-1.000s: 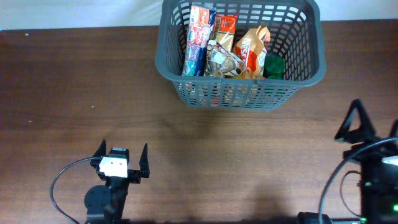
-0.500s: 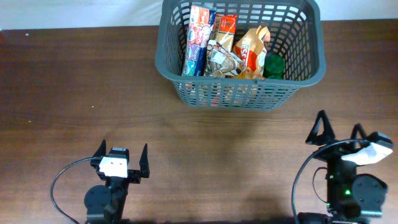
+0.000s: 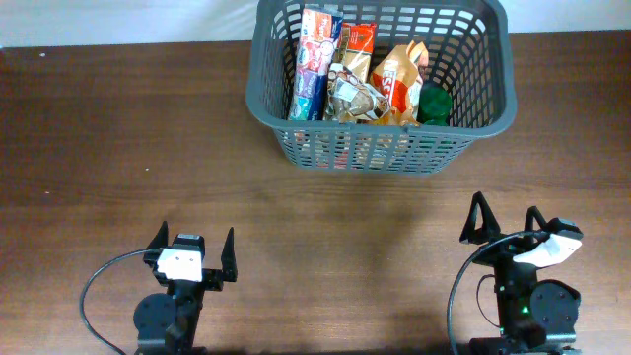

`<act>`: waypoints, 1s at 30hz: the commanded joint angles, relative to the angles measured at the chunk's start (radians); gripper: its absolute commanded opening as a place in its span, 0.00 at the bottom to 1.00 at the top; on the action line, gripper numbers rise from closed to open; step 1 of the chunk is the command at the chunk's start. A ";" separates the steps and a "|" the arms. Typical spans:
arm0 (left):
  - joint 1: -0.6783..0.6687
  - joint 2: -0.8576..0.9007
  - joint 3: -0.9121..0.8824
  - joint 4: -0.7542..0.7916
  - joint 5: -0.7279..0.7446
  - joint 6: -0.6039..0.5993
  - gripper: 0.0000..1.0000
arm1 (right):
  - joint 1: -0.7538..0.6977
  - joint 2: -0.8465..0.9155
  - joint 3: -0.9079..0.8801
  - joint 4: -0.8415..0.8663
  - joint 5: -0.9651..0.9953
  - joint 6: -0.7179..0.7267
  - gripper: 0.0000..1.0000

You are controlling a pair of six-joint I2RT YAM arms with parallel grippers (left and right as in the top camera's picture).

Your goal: Pack container

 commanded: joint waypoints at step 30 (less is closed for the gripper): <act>0.006 -0.010 -0.006 0.002 -0.011 -0.006 0.99 | 0.035 -0.136 -0.214 0.008 0.005 -0.096 0.99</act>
